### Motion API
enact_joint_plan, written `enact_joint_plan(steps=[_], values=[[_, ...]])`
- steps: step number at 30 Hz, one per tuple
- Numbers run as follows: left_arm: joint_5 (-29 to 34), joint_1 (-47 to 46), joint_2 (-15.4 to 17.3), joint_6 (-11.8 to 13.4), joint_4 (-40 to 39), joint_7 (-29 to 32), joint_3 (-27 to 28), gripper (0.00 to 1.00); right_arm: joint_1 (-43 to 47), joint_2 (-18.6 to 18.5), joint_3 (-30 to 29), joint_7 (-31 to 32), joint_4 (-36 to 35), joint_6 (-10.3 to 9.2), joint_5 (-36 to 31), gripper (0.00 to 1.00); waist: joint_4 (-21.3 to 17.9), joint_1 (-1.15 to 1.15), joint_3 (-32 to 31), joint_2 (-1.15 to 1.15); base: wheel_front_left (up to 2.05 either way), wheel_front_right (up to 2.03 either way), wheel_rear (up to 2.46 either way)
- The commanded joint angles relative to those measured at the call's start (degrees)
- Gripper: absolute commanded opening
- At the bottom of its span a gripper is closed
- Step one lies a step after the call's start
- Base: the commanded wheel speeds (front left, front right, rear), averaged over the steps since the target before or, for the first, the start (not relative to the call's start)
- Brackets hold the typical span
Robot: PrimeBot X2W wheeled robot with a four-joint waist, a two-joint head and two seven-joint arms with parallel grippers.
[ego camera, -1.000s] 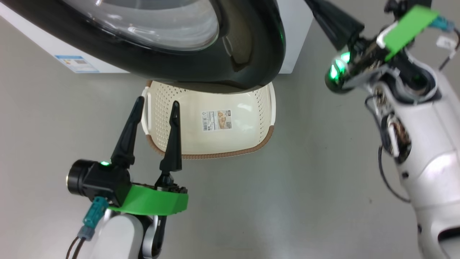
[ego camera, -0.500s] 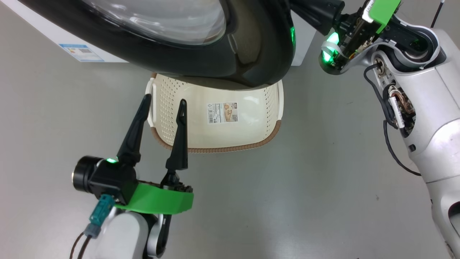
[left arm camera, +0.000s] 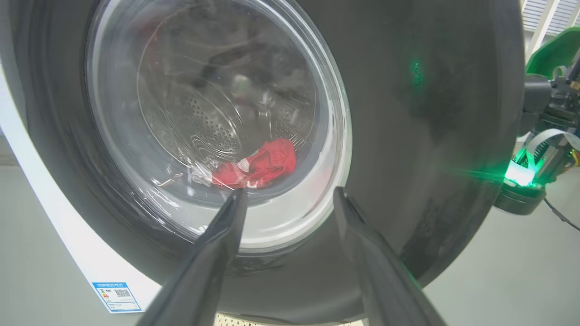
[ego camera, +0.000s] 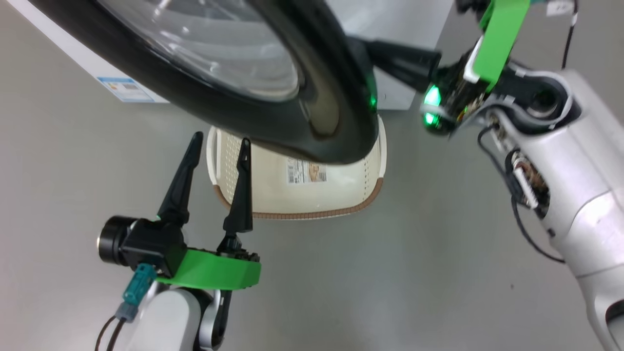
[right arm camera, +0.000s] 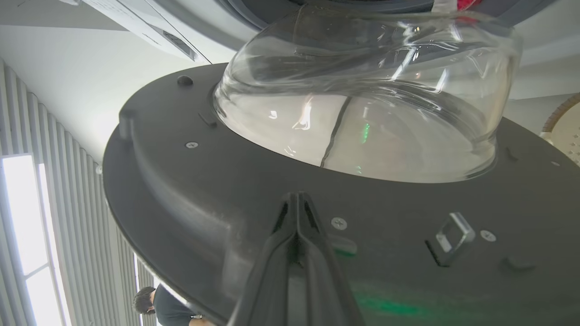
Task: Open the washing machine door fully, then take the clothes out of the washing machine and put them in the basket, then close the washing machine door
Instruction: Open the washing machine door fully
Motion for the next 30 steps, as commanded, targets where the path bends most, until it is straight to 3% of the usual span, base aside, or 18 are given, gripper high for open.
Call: enact_joint_plan(steps=[1,19,30], values=[[0.2,0.8,1.0,0.4,-1.2,-0.3,2.1,1.00,1.9,1.0,1.0,0.0,-1.9,0.21,-0.2,0.00,0.6,0.00,-1.6,0.00,0.00,0.00,0.00],[0.3,6.6,1.2,0.7,0.8,-0.3,5.0,1.00,14.0,1.7,7.5,-3.1,-4.2,0.21,3.2,0.00,6.5,0.00,-12.6,0.00,0.00,0.00,0.00],[0.3,9.1,1.3,0.5,2.0,-0.3,5.8,1.00,18.4,2.7,9.9,-5.1,-4.5,0.21,3.6,0.00,11.5,0.00,-16.0,0.00,0.00,0.00,0.00]])
